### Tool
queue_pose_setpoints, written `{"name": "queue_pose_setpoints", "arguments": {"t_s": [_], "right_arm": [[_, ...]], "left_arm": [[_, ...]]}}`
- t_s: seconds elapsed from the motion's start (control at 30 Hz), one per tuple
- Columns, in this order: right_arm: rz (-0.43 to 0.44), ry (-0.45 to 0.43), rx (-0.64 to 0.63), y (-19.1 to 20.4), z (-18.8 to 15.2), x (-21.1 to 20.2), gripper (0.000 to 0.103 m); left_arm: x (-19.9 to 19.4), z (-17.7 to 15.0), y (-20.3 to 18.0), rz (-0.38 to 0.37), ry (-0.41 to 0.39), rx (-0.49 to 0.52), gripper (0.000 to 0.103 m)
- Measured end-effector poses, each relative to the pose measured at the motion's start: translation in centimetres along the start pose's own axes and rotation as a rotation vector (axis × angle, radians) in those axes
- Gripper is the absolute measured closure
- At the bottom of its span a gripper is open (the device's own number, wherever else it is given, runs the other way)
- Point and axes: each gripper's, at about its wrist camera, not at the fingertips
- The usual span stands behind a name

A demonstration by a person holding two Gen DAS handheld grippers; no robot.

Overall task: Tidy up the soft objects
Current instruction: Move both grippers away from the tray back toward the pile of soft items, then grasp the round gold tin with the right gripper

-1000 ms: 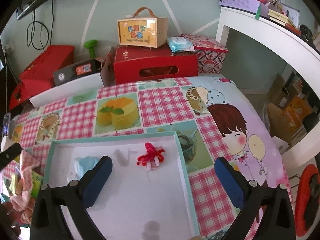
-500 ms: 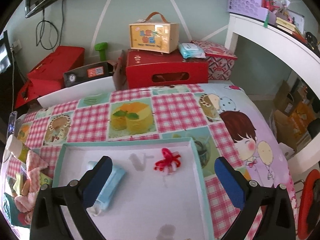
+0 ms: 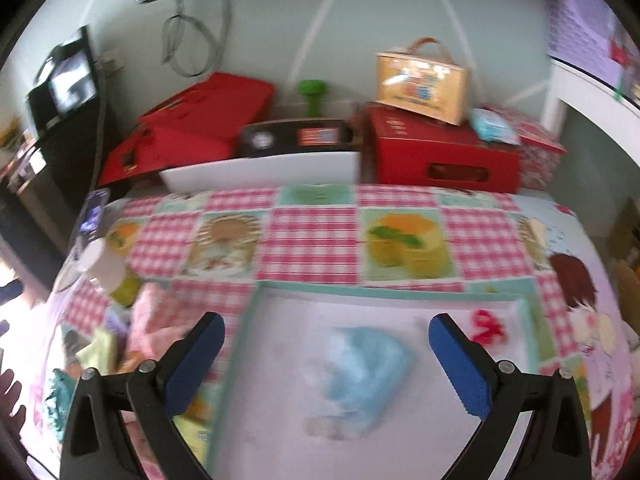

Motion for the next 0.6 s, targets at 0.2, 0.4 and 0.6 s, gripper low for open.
{"name": "queue_pose_setpoints", "arguments": {"t_s": [0.2,0.4,0.6], "right_arm": [[0.151,0.043,-0.094,7.1,-1.4,1.1,0.0],[0.231,0.085,-0.175,11.3,-3.2,2.0,0.0],[0.296,0.138,-0.215,13.2,-4.9,3.1,0.007]], "left_arm": [[1.9,-1.1,-0.3,-0.081,0.104,0.055,0.005],[2.8,-2.0,-2.1,-0.191,0.167,0.076,0.005],[3.9,-3.0,-4.2,-0.268,0.226,0.11,0.005]]}}
Point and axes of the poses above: each gripper's, at about its wrist camera, not at the fingertips, and x roughly the way its jaws point, y to its left, z to its top, and after that the axes turned 15 degrees about -y, right-handed
